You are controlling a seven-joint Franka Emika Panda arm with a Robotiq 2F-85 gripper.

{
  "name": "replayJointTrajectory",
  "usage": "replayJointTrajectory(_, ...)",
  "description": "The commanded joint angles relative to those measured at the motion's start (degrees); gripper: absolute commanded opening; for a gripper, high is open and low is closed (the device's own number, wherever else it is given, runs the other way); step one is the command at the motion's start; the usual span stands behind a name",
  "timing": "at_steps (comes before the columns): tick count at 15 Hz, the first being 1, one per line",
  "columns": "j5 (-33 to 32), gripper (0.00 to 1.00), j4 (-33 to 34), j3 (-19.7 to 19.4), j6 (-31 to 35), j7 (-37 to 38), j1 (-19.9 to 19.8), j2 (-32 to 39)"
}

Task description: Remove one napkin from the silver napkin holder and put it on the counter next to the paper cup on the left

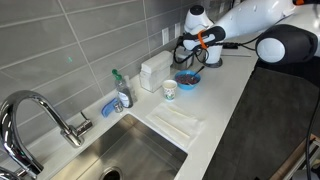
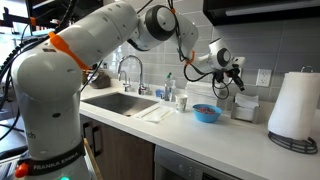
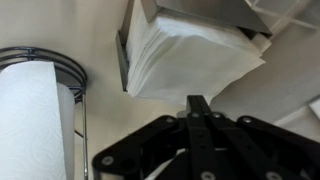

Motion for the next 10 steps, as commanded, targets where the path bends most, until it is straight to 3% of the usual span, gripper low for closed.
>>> replayJointTrajectory(1, -0.32, 0.00, -2.01, -2.09, -5.85, 1.98, 1.56, -2.56)
replayJointTrajectory(3, -0.46, 0.00, -2.02, -1.98, -8.09, 2.34, 1.33, -3.22)
replayJointTrajectory(9, 0.40, 0.00, -0.06, -0.87, -6.70, 4.90, 0.19, -1.41)
replayJointTrajectory(10, 0.72, 0.08, 0.38, -0.56, -6.56, 5.37, -0.07, -0.83)
